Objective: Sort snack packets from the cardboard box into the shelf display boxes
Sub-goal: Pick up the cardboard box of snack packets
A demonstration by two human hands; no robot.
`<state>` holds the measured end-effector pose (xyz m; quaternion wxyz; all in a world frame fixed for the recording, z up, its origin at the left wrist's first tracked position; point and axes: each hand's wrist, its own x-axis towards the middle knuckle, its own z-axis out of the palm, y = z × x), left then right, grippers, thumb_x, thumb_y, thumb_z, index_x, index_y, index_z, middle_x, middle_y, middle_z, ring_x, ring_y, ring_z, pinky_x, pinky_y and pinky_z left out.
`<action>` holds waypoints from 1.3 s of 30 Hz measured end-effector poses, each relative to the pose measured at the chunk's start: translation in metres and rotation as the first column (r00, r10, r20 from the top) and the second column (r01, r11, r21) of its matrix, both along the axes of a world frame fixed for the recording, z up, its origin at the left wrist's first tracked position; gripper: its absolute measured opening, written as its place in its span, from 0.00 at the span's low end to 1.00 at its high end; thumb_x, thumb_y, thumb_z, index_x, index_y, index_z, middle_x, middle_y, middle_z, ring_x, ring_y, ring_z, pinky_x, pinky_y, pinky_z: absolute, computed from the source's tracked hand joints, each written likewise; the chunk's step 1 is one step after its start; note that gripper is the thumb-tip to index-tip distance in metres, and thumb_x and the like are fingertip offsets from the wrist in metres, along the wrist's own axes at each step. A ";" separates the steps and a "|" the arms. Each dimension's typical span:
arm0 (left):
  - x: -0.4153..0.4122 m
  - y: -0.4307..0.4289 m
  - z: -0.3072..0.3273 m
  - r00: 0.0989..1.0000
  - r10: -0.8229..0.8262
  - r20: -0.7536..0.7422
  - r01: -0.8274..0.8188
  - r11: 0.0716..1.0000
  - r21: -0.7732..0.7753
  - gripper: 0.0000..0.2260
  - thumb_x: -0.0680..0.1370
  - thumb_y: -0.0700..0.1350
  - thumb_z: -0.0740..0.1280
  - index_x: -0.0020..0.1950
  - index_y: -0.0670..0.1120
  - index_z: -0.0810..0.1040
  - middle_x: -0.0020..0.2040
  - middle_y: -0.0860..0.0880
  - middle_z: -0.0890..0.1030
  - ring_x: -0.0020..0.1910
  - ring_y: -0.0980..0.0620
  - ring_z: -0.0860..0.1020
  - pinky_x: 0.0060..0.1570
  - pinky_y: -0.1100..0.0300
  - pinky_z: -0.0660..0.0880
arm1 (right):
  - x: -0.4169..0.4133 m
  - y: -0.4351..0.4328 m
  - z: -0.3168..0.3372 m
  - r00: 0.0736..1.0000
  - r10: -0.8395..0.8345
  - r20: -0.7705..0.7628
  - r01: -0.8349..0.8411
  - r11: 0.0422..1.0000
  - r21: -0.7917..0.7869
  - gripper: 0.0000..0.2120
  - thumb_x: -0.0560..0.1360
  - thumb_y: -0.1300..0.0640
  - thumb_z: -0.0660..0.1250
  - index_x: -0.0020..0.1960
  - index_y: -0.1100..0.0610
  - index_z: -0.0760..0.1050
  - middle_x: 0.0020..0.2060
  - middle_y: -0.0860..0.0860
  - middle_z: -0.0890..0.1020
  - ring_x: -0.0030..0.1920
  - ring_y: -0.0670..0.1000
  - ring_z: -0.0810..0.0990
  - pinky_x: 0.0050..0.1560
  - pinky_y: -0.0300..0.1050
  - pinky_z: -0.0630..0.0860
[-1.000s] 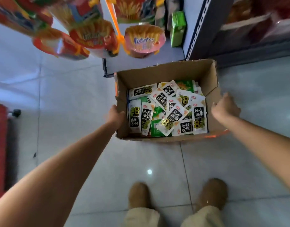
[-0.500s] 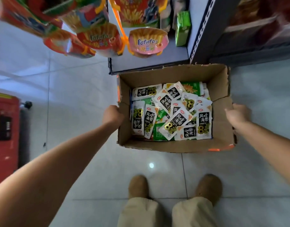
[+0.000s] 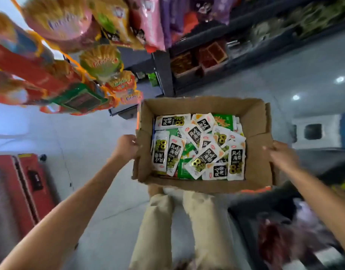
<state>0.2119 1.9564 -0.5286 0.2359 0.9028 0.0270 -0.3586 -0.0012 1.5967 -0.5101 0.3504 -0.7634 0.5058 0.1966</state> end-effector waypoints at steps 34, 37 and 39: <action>0.008 -0.374 0.203 0.993 -0.068 0.098 0.068 0.998 -0.004 0.13 0.72 0.35 0.65 0.28 0.42 0.70 0.27 0.44 0.75 0.30 0.45 0.74 0.34 0.59 0.71 | 0.022 -0.375 0.157 0.976 -0.082 0.204 0.099 0.992 -0.076 0.11 0.77 0.62 0.64 0.54 0.68 0.79 0.51 0.63 0.81 0.53 0.60 0.79 0.50 0.46 0.72; 0.003 -0.412 0.209 0.993 -0.013 0.120 0.012 1.000 0.007 0.11 0.73 0.36 0.65 0.30 0.41 0.73 0.31 0.41 0.78 0.33 0.42 0.76 0.37 0.57 0.73 | 0.037 -0.418 0.163 0.982 -0.014 0.186 0.027 0.997 -0.068 0.12 0.77 0.61 0.64 0.58 0.66 0.78 0.55 0.61 0.81 0.56 0.60 0.78 0.49 0.42 0.69; -0.003 -0.435 0.211 0.991 0.024 0.135 -0.028 0.999 0.024 0.09 0.74 0.38 0.65 0.33 0.40 0.75 0.34 0.40 0.80 0.35 0.42 0.77 0.39 0.55 0.75 | 0.050 -0.448 0.168 0.984 0.066 0.167 -0.056 0.996 -0.067 0.12 0.78 0.61 0.63 0.57 0.66 0.78 0.55 0.62 0.80 0.56 0.60 0.78 0.46 0.42 0.68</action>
